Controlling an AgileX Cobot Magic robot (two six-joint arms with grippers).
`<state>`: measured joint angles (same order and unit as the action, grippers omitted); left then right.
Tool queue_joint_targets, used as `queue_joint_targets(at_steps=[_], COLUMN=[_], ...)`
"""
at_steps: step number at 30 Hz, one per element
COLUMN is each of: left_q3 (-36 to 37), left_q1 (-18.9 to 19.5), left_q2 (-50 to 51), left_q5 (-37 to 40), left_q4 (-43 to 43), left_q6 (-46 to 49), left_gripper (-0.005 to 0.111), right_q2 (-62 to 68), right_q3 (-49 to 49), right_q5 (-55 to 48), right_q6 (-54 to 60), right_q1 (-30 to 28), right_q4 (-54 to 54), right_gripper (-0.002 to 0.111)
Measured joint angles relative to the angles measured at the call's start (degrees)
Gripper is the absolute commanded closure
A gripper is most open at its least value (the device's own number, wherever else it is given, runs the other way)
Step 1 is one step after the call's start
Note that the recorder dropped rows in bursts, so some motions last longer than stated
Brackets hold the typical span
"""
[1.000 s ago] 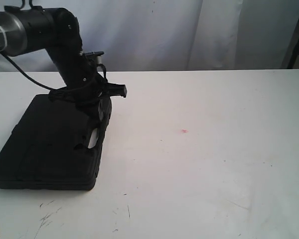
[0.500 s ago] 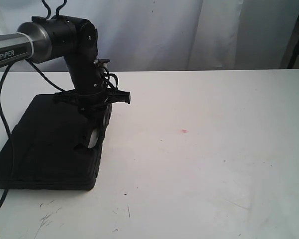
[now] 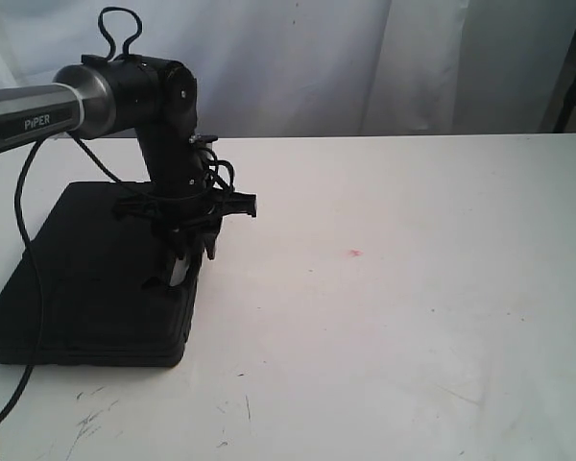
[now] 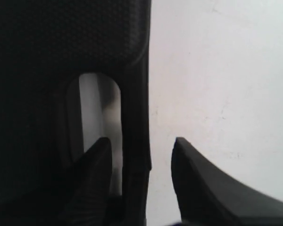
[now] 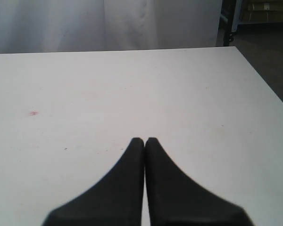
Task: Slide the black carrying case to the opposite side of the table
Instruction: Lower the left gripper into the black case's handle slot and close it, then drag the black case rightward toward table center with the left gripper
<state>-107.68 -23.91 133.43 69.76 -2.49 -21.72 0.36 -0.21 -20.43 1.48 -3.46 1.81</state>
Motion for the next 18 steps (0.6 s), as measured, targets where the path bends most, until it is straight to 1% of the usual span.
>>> queue_joint_targets(at_steps=[12,14,17,18], left_q3=[0.0,0.0,-0.1,-0.1], left_q1=[0.0,0.0,0.0,0.0], left_q2=[1.9,2.0,2.0,2.0], left_q5=[-0.2,-0.4,-0.9,-0.9], left_q4=[-0.1,-0.1,-0.1,-0.2], left_q6=[0.0,0.0,0.0,0.0], left_gripper=[0.067,0.07,0.079,0.085], right_q2=[0.0,0.0,0.0,0.0], right_q3=[0.0,0.0,0.0,0.0], right_q5=[0.0,0.0,0.0,0.0], right_q6=[0.0,0.0,0.0,0.0], right_q1=[0.0,0.0,0.0,0.0], right_q4=[0.0,0.0,0.0,0.0], right_gripper=[0.108,0.108,0.108,0.108])
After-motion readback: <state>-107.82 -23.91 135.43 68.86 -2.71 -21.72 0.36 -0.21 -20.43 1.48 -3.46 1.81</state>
